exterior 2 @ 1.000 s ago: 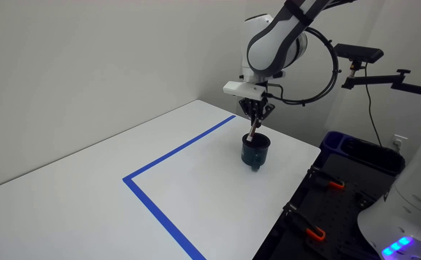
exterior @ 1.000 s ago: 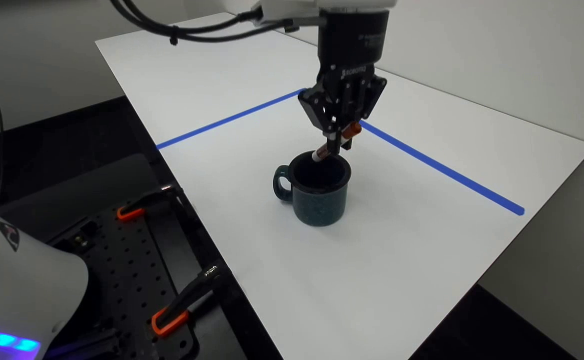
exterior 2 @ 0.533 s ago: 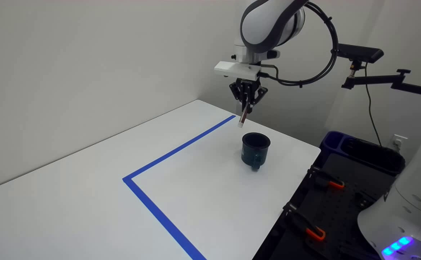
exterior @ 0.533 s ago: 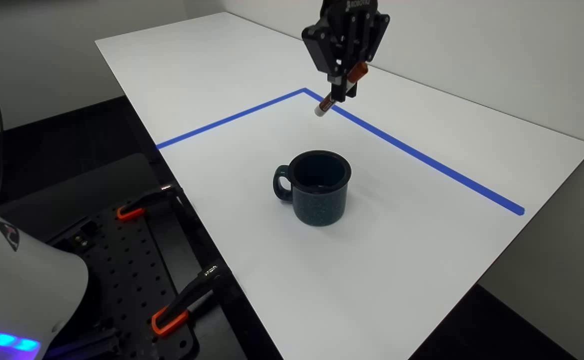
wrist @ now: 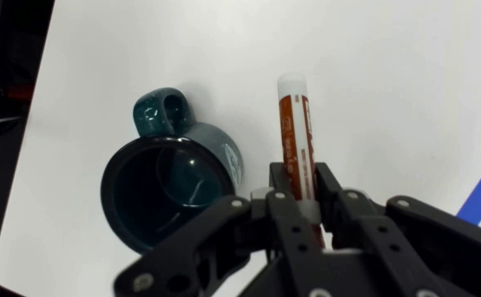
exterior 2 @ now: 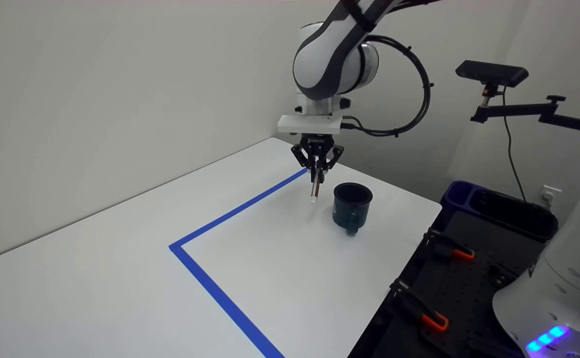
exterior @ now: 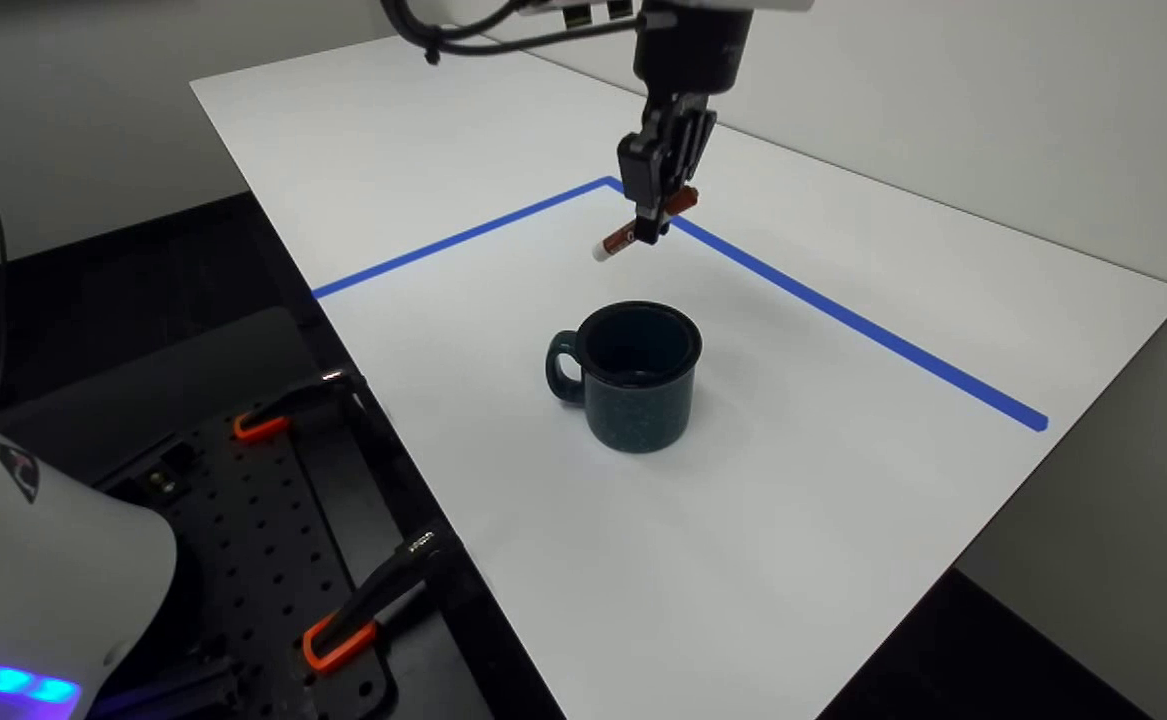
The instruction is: Pick up the marker from the cup and put it on the table
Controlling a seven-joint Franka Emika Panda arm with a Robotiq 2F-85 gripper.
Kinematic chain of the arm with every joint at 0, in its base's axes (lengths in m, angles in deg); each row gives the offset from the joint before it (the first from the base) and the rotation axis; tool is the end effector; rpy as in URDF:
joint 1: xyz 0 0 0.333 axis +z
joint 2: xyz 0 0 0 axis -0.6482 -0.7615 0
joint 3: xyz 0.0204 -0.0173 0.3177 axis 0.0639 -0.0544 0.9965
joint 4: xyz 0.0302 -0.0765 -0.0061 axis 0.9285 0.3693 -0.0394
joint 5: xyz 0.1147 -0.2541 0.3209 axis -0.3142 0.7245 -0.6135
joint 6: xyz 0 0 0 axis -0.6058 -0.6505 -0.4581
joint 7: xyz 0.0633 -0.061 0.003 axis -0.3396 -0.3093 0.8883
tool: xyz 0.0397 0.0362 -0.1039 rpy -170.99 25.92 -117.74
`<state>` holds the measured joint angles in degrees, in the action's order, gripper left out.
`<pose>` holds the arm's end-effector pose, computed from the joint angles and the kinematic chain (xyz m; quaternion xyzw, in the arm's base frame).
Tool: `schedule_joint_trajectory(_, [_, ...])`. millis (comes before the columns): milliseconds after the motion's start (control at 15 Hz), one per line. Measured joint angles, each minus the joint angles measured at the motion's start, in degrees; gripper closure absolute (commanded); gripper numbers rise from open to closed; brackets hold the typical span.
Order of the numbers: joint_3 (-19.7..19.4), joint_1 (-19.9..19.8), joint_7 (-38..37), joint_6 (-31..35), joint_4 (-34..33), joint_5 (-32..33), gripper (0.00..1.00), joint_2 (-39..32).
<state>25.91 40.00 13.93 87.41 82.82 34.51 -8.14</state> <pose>0.5365 -0.0225 0.2107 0.8281 -0.5562 -0.0667 0.0185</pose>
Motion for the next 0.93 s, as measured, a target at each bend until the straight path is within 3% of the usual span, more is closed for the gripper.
schedule_joint_trajectory(467, [0.00,-0.01,10.83,-0.01,-6.51,-1.71,0.95,-12.06])
schedule_joint_trajectory(933, [-0.46,-0.02,15.73,-0.19,-8.13,-3.49,0.95,-16.33])
